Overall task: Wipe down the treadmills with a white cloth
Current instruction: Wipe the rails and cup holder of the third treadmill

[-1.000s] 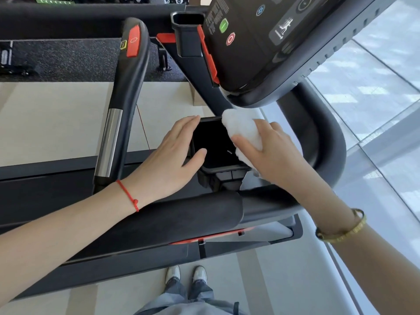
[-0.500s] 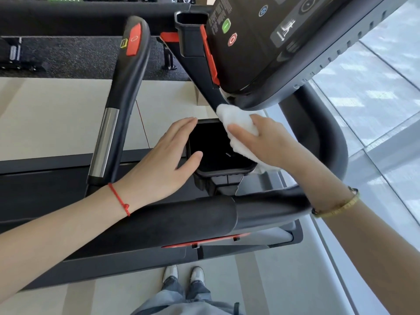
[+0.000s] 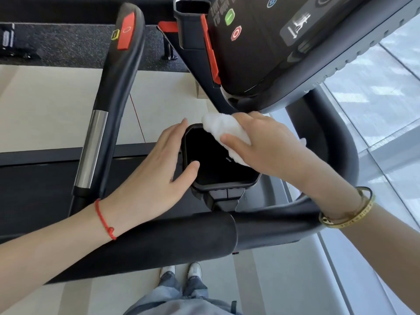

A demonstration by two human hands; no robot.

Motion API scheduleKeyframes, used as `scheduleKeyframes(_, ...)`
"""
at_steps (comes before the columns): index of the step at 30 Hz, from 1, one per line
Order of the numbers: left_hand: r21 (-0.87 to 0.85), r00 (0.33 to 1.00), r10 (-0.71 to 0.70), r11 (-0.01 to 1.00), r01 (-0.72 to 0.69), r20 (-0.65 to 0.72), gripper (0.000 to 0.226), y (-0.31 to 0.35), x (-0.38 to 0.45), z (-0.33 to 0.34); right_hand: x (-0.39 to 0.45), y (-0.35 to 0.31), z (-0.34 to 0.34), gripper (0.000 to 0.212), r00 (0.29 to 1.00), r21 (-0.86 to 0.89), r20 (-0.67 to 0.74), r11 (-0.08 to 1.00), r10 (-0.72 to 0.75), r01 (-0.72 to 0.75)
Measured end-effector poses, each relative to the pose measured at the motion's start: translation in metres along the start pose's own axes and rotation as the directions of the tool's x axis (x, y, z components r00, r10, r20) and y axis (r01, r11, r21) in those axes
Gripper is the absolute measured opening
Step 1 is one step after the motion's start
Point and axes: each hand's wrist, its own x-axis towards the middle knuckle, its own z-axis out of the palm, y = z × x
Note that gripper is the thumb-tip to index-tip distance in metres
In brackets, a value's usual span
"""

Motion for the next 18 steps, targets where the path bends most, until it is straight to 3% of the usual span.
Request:
scheduleKeyframes(5, -0.034, 0.999, -0.037, 0.999, 0.038, 0.027, 0.078, 0.001, -0.001, 0.0, 0.001, -0.013, -0.001, 0.045, 0.994, -0.162, -0.047, 0.983, -0.099, 0.09)
scheduleKeyframes(11, -0.037, 0.999, -0.02, 0.999, 0.022, 0.042, 0.076, 0.0, -0.001, -0.002, 0.011, -0.017, 0.001, 0.042, 0.983, -0.2, -0.086, 0.969, -0.163, 0.144)
scheduleKeyframes(14, -0.042, 0.999, -0.017, 0.999, 0.019, 0.04, 0.076, -0.001, -0.001, -0.002, 0.007, -0.009, 0.003, 0.044, 0.985, -0.149, -0.099, 0.98, -0.145, 0.129)
scheduleKeyframes(18, -0.047, 0.999, -0.021, 0.999, 0.023, 0.038, 0.077, -0.001, -0.002, -0.003, -0.011, 0.002, 0.003, 0.053, 0.991, 0.052, -0.132, 0.998, -0.016, 0.023)
